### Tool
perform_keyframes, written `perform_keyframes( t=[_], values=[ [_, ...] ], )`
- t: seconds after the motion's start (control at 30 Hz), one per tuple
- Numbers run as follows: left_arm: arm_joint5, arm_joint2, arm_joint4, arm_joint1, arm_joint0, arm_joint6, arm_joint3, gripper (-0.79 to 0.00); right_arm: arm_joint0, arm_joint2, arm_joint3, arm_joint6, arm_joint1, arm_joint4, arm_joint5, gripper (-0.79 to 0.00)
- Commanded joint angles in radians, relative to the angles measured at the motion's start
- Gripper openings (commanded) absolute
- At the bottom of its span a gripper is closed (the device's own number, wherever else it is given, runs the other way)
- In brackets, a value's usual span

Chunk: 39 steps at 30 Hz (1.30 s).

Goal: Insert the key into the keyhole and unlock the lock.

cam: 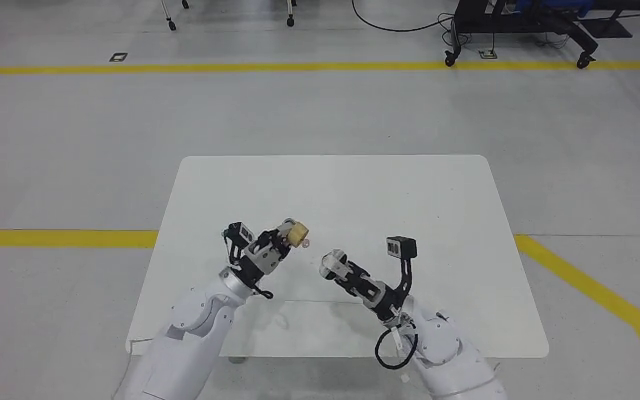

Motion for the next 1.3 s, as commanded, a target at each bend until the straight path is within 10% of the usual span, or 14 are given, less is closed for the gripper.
perform_keyframes(
  t=[0.0, 0.5, 0.53, 0.63, 1.27],
  values=[
    [-0.079, -0.013, 0.131, 0.002, 0.025, 0.102, -0.036, -0.785, -0.023, 0.025, -0.024, -0.034, 0.004, -0.037, 0.067, 0.000],
    [-0.119, -0.016, 0.247, 0.003, 0.054, 0.185, -0.083, -0.785, -0.054, 0.039, -0.074, -0.097, 0.005, -0.046, 0.207, 0.000],
    [-0.121, -0.014, 0.256, 0.003, 0.056, 0.191, -0.090, -0.785, -0.053, 0.038, -0.076, -0.099, 0.004, -0.031, 0.207, -0.397],
    [-0.145, -0.007, 0.341, 0.003, 0.060, 0.213, -0.106, -0.785, -0.042, 0.030, -0.069, -0.095, 0.002, -0.040, 0.226, -0.529],
    [-0.184, 0.035, 0.390, -0.009, 0.061, 0.224, -0.091, -0.785, 0.034, -0.043, -0.006, -0.106, -0.018, -0.055, 0.276, -0.428]
  ],
)
